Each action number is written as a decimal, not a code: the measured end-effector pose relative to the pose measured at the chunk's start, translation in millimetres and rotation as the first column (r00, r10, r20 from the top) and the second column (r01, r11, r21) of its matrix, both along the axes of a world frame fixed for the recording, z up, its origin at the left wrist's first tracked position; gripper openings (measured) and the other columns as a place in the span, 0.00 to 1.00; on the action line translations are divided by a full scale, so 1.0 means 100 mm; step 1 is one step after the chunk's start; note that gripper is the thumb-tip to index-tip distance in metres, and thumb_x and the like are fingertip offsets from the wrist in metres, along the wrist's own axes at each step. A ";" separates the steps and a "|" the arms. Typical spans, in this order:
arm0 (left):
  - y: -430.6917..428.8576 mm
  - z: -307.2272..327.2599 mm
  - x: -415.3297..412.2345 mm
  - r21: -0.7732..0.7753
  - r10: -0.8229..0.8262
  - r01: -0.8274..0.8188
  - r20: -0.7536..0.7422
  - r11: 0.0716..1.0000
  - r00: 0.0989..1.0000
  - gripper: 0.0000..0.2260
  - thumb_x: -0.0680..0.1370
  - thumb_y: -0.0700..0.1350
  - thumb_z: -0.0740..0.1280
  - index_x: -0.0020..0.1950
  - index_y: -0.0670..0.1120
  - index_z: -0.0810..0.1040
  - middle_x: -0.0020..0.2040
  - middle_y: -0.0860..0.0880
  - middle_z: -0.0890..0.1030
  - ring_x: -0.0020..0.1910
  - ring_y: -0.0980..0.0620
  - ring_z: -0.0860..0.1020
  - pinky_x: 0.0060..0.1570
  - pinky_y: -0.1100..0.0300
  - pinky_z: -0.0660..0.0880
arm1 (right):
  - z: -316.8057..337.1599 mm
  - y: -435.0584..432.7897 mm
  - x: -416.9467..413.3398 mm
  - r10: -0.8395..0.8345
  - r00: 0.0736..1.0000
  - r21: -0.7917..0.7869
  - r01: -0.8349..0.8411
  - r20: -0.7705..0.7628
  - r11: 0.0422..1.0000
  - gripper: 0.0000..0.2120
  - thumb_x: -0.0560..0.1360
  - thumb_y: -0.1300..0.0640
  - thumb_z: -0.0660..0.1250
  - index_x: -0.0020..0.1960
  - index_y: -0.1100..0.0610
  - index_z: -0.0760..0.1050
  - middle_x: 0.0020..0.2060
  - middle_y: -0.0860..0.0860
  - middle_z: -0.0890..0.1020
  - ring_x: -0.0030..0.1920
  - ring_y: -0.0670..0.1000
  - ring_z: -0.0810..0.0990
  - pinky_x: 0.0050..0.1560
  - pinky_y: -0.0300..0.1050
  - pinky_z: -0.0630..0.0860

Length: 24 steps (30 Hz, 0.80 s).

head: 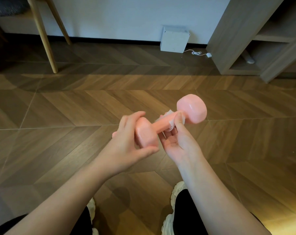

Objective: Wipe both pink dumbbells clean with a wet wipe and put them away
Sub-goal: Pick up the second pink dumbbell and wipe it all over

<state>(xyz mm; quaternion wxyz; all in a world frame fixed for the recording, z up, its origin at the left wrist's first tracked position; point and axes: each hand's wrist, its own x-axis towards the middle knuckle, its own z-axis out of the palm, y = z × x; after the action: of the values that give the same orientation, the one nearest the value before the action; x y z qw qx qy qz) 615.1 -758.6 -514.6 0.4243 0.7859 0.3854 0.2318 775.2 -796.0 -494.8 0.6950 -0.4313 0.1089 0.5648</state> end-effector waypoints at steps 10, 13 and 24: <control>-0.02 0.11 0.10 -0.758 0.255 0.105 0.342 0.644 0.904 0.38 0.65 0.64 0.70 0.68 0.46 0.68 0.46 0.44 0.79 0.35 0.49 0.81 0.29 0.58 0.77 | 0.04 -0.03 0.00 -0.062 0.997 -0.004 0.062 -0.055 0.998 0.15 0.78 0.56 0.67 0.62 0.62 0.76 0.56 0.60 0.83 0.51 0.55 0.84 0.56 0.54 0.79; 0.05 0.12 0.01 -0.198 -0.013 0.069 0.272 0.978 0.962 0.33 0.66 0.54 0.76 0.68 0.53 0.68 0.59 0.54 0.77 0.53 0.57 0.79 0.46 0.63 0.77 | 0.05 -0.03 0.01 -0.068 0.994 -0.027 0.066 -0.091 0.997 0.15 0.78 0.56 0.68 0.62 0.62 0.76 0.49 0.58 0.84 0.46 0.54 0.84 0.45 0.51 0.82; 0.03 0.03 0.02 -0.098 0.033 -0.021 0.128 0.995 0.991 0.32 0.65 0.56 0.76 0.65 0.62 0.67 0.62 0.53 0.74 0.56 0.58 0.77 0.48 0.61 0.77 | 0.03 -0.03 -0.07 -0.045 0.997 -0.078 0.040 -0.063 0.996 0.11 0.78 0.59 0.68 0.58 0.62 0.75 0.48 0.58 0.84 0.51 0.56 0.83 0.56 0.53 0.77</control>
<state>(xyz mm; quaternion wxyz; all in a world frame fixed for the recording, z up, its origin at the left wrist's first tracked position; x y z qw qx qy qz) 616.7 -755.6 -511.5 0.4828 0.7425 0.3785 0.2689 768.7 -799.2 -492.2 0.6859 -0.4368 0.1620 0.5590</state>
